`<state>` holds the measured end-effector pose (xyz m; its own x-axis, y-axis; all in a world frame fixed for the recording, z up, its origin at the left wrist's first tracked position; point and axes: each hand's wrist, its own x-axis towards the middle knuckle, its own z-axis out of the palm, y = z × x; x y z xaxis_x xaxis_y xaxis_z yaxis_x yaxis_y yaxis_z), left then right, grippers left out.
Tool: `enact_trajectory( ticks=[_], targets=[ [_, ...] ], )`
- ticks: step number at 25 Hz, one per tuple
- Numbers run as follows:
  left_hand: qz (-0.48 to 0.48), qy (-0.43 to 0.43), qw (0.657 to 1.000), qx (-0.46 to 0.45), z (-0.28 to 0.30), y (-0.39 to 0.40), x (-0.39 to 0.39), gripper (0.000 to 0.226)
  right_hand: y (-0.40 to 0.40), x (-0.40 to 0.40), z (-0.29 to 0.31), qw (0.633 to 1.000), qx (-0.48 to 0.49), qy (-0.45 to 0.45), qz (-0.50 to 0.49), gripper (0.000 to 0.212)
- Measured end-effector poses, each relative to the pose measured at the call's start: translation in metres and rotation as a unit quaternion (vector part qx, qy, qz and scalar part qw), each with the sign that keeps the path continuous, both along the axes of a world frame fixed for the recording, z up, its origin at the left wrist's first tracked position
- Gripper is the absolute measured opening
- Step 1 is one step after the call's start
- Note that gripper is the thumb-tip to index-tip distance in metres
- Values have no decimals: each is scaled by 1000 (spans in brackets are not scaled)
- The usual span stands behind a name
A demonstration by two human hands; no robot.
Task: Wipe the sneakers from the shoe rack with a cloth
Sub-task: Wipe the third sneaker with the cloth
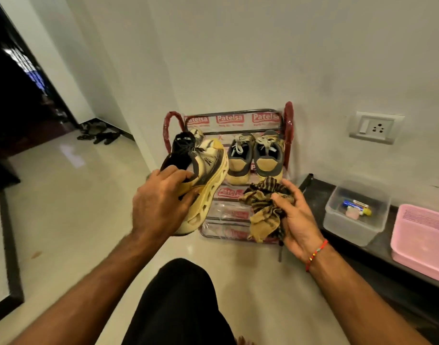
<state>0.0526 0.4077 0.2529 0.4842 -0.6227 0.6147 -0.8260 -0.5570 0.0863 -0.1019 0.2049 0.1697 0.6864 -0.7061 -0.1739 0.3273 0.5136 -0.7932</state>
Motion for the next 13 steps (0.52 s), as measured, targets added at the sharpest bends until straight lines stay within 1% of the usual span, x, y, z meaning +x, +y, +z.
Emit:
enact_trajectory(
  ticks=[3, 6, 8, 13],
  targets=[
    [30, -9, 999, -17, -10, -33, 38, 35, 4, 17, -5, 1000, 11, -12, 0, 53],
    [51, -9, 999, -7, -19, -73, 78, 36, 0, 29, -14, 1000, 0, 10, 1, 54],
    [54, -10, 998, 4, -23, -99, 99, 34, -2, 34, -19, 1000, -1, 28, 6, 53],
    [84, -30, 995, 53, -44, -166, 135, 33, -13, 48, -27, 1000, 9, 16, -5, 52]
  ],
)
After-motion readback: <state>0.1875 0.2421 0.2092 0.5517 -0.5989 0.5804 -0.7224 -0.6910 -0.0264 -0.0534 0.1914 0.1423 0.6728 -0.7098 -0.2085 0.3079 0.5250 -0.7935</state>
